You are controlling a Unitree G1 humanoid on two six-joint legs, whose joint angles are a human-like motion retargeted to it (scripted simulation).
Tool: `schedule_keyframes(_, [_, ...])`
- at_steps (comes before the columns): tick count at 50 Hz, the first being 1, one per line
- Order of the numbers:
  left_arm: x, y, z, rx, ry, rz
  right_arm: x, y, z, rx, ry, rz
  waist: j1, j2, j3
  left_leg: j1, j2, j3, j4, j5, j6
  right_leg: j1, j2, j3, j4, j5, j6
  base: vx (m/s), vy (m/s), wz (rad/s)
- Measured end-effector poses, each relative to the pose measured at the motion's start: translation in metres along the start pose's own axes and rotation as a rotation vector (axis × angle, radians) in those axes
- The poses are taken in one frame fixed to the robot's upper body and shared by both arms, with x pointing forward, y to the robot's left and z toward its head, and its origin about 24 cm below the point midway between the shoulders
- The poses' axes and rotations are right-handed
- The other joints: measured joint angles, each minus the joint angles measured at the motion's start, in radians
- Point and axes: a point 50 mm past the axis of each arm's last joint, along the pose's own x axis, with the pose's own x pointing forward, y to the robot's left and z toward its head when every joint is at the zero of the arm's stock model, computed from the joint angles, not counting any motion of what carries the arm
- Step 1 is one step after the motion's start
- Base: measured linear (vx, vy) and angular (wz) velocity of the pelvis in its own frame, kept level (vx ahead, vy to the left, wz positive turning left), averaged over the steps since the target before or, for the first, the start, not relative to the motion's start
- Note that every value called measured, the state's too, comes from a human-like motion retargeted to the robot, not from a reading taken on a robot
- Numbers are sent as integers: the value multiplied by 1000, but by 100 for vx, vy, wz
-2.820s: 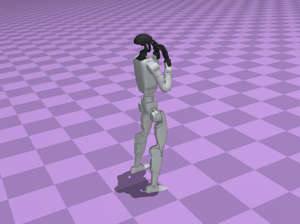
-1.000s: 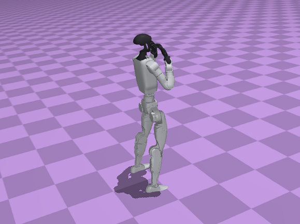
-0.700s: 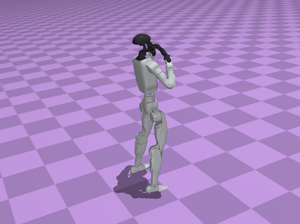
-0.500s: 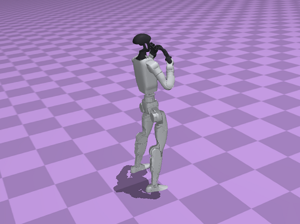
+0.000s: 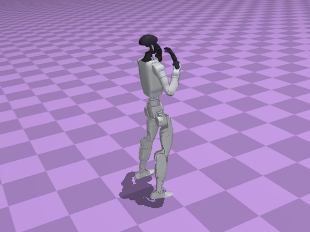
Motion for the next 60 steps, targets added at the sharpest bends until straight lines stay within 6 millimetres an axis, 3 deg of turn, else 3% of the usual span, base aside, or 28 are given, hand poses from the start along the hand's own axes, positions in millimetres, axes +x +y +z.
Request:
schedule_keyframes(5, [10, -5, 10, 57, -53, -66, 4, 0, 6, -2, -34, 16, -2, 2, -6, 1, 1, 2, 2, -2, 0, 0, 1, 2, 1, -1, 0, 0, 0, 0])
schedule_keyframes(7, [8, -10, 3, 55, 6, -40, 1, 5, -3, 51, 4, 2, 10, 1, -31, -3, 2, 16, -3, -1, 0, -9, 3, 15, -10, 7, 0, 1, 0, -11])
schedule_keyframes(12, [1, 3, -22, 42, 164, 32, -1, 1, -24, -7, 184, 7, -4, 5, 10, 10, 0, 4, 0, -2, 3, 6, 0, 3, 3, -5, 0, 0, 0, 4])
schedule_keyframes(17, [2, 6, -21, 146, 189, 64, 0, 1, -24, -136, 247, 3, 0, 4, 9, 12, 0, 8, -2, -1, 4, 6, 1, 7, 1, -3, 0, 0, 0, -4])
schedule_keyframes(25, [8, -6, -13, 13, 17, 50, 7, 13, -27, 232, 54, 32, 0, 2, -33, 0, 2, 21, -6, 1, 2, -9, 4, 20, -13, 7, 0, 0, 0, 0])
schedule_keyframes(27, [5, 2, -19, 21, 59, 71, 9, 9, -35, 210, 115, 48, -14, 3, -6, 5, 2, 9, -1, 0, 3, 0, 2, 9, -2, -2, 0, 0, 0, 0])
schedule_keyframes(28, [0, 0, -23, 17, 95, 104, 6, 12, -39, 186, 155, 36, -4, 3, -22, 4, 4, 21, -5, 1, 3, -6, 5, 20, -10, 4, 0, 0, 0, 0])
schedule_keyframes(32, [-14, 17, -36, 86, 247, 186, 3, 0, -47, -85, 337, 45, -16, 8, 16, 14, 4, 9, -2, 2, 7, 6, 4, 8, 3, -6, 0, 0, -1, 5])
schedule_keyframes(35, [-19, 21, -39, 146, 291, 231, 2, -3, -46, -207, 373, 28, -8, 10, 10, 9, 9, 17, -3, 3, 12, -25, 8, 15, 43, -15, 0, 0, 0, -10])
schedule_keyframes(38, [-16, 13, -38, 83, 196, 242, -1, 3, -46, -100, 309, 1, -5, 14, -52, -20, 15, 19, -1, 13, 0, -33, 17, 18, 3, 8, 0, -1, -1, -2])
schedule_keyframes(40, [-6, 13, -37, 34, 114, 199, 5, 5, -45, -6, 230, 5, -10, 14, -11, -5, 6, 10, 0, 6, 5, -14, 7, 11, 6, -4, 0, -1, 0, 15])
schedule_keyframes(42, [-3, 10, -40, -35, 73, 186, 5, 7, -48, 91, 195, -2, -7, 15, -13, -1, 5, 14, -1, 7, 5, -11, 7, 14, 2, -2, 0, 0, 0, -13])
schedule_keyframes(43, [-5, 6, -42, -71, 76, 196, 3, 10, -51, 134, 194, -18, 6, 16, -33, -3, 7, 27, -4, 7, 4, -17, 9, 27, -8, 6, 0, 0, 1, -19])
schedule_keyframes(45, [-5, 13, -49, -88, 112, 193, 2, 5, -58, 141, 238, -7, -10, 18, 0, 3, 2, 9, -1, 7, 6, -5, 3, 10, 5, -6, 0, 0, 0, 0])
schedule_keyframes(50, [-38, 13, -61, -22, 377, 294, -21, 2, -69, -6, 483, -27, 11, 28, -8, 7, 5, 31, -8, 8, 7, -8, 8, 29, -12, 5, 0, 0, 0, 0])
schedule_keyframes(54, [-44, 16, -49, 46, 383, 313, -29, -4, -58, -80, 532, -54, 6, 36, 18, 0, 6, 17, -3, 9, 4, -10, 8, 16, -1, 1, 0, 0, 0, 1])
schedule_keyframes(58, [-31, 2, -29, 15, 195, 272, -27, 6, -40, 37, 359, -107, 24, 41, -4, -15, 11, 23, -2, 11, -2, -25, 13, 23, -9, 10, 0, 0, 0, 0])
schedule_keyframes(60, [-22, 3, -24, -12, 111, 224, -21, 5, -34, 94, 267, -94, 7, 40, 18, -17, 7, 2, 2, 12, -2, -20, 8, 4, 5, 0, 0, 0, 0, 0])
